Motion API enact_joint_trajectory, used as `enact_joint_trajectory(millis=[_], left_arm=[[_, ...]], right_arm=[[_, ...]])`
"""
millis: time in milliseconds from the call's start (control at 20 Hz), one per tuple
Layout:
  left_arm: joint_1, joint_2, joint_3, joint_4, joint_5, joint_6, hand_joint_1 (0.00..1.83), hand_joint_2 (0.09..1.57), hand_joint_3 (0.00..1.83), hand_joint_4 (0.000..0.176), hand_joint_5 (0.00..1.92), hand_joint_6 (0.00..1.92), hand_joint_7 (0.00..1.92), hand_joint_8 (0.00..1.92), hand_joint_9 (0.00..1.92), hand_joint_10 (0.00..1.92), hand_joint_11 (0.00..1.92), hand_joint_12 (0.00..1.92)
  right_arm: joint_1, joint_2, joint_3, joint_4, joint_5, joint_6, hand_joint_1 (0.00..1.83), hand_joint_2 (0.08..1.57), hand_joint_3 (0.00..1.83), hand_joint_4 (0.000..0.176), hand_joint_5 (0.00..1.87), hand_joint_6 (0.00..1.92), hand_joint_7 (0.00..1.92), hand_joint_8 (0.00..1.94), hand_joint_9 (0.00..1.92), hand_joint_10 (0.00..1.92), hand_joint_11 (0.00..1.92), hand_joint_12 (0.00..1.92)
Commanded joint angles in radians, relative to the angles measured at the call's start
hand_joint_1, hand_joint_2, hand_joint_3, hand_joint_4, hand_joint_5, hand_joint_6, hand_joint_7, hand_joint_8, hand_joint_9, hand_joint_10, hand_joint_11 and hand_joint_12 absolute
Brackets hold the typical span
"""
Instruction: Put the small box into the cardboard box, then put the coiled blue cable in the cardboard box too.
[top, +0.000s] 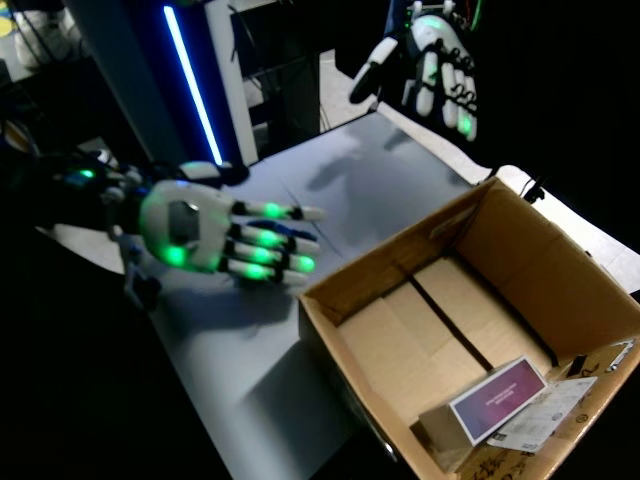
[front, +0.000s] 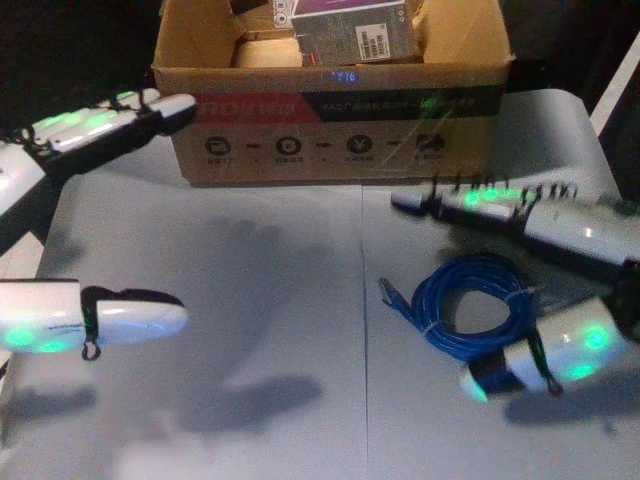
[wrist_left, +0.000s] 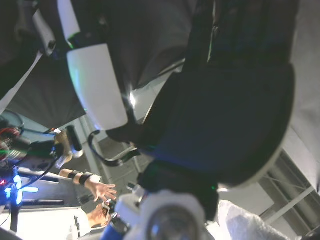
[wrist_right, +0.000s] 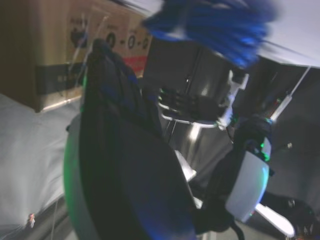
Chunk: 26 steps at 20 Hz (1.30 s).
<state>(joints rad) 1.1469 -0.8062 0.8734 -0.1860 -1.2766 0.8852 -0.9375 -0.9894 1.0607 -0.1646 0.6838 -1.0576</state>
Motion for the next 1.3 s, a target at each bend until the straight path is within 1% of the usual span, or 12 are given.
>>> enact_joint_trajectory(millis=[0,200,300,550,600,850,1000,1050,1100,1150,1200,1250], left_arm=[[-0.007,-0.002,0.001,0.006,-0.129,-0.010,0.71,0.85,0.00,0.158,0.23,0.00,0.17,0.00,0.20,0.00,0.22,0.04],[-0.007,-0.004,0.001,0.006,-0.129,-0.010,0.64,0.85,0.00,0.164,0.23,0.00,0.18,0.00,0.19,0.00,0.22,0.03],[-0.005,-0.006,0.001,0.006,-0.134,-0.013,0.64,0.85,0.00,0.154,0.24,0.01,0.18,0.00,0.20,0.00,0.23,0.03],[-0.003,-0.010,0.002,0.006,-0.135,-0.019,0.66,0.86,0.00,0.156,0.24,0.00,0.19,0.00,0.18,0.00,0.21,0.01],[-0.003,-0.011,0.002,0.006,-0.135,-0.019,0.66,0.86,0.00,0.163,0.24,0.00,0.18,0.00,0.18,0.00,0.21,0.01],[-0.002,-0.014,0.002,0.006,-0.137,-0.023,0.68,0.85,0.00,0.137,0.25,0.00,0.20,0.00,0.20,0.00,0.24,0.02],[-0.002,-0.018,0.004,0.006,-0.138,-0.025,0.67,0.86,0.00,0.155,0.26,0.00,0.20,0.00,0.20,0.00,0.24,0.01],[-0.002,-0.019,0.004,0.006,-0.139,-0.027,0.67,0.86,0.00,0.150,0.26,0.00,0.21,0.00,0.21,0.00,0.25,0.02],[-0.002,-0.019,0.004,0.006,-0.141,-0.029,0.67,0.87,0.00,0.156,0.26,0.00,0.21,0.00,0.21,0.00,0.25,0.02],[-0.002,-0.019,0.004,0.006,-0.143,-0.029,0.66,0.87,0.00,0.154,0.26,0.00,0.21,0.00,0.22,0.00,0.25,0.02],[-0.001,-0.019,0.004,0.006,-0.143,-0.030,0.66,0.87,0.00,0.164,0.26,0.00,0.20,0.00,0.21,0.00,0.24,0.01],[0.000,-0.019,0.004,0.006,-0.145,-0.030,0.67,0.86,0.00,0.155,0.26,0.00,0.20,0.00,0.21,0.00,0.25,0.01]], right_arm=[[0.013,-0.003,0.002,0.004,0.085,0.005,0.80,0.80,0.00,0.176,0.00,0.00,0.00,0.00,0.00,0.00,0.00,0.00],[0.033,0.005,0.013,-0.075,-0.015,0.005,0.86,0.79,0.00,0.176,0.04,0.01,0.00,0.00,0.00,0.00,0.00,0.00],[0.071,0.015,0.013,-0.140,-0.080,0.005,0.86,0.80,0.00,0.176,0.01,0.00,0.00,0.00,0.00,0.00,0.00,0.00],[0.076,0.015,0.016,-0.200,-0.139,0.005,0.86,0.80,0.00,0.176,0.01,0.00,0.00,0.00,0.00,0.00,0.00,0.00],[0.076,0.015,0.018,-0.206,-0.149,0.005,0.86,0.79,0.00,0.176,0.01,0.00,0.00,0.00,0.00,0.00,0.00,0.00],[0.076,0.001,0.041,-0.211,-0.187,0.005,0.90,0.81,0.00,0.176,0.06,0.01,0.00,0.00,0.00,0.00,0.00,0.00],[0.081,-0.012,0.057,-0.212,-0.203,0.005,0.93,0.87,0.01,0.176,0.13,0.01,0.04,0.00,0.06,0.01,0.01,0.00],[0.081,-0.016,0.062,-0.212,-0.207,0.005,0.98,0.89,0.00,0.132,0.37,0.01,0.29,0.01,0.27,0.03,0.17,0.10],[0.082,-0.025,0.071,-0.211,-0.217,0.005,1.07,0.88,0.00,0.038,0.62,0.01,0.53,0.01,0.54,0.03,0.32,0.44],[0.082,-0.029,0.076,-0.211,-0.223,0.005,1.11,0.90,0.00,0.009,0.68,0.00,0.59,0.01,0.62,0.04,0.24,0.83],[0.082,-0.032,0.080,-0.211,-0.227,0.005,1.14,0.97,0.00,0.000,0.80,0.02,0.60,0.17,0.53,0.66,0.26,1.20],[0.082,-0.033,0.080,-0.211,-0.229,0.005,1.14,1.02,0.00,0.000,0.85,0.08,0.20,1.18,0.24,1.44,0.23,1.54]])
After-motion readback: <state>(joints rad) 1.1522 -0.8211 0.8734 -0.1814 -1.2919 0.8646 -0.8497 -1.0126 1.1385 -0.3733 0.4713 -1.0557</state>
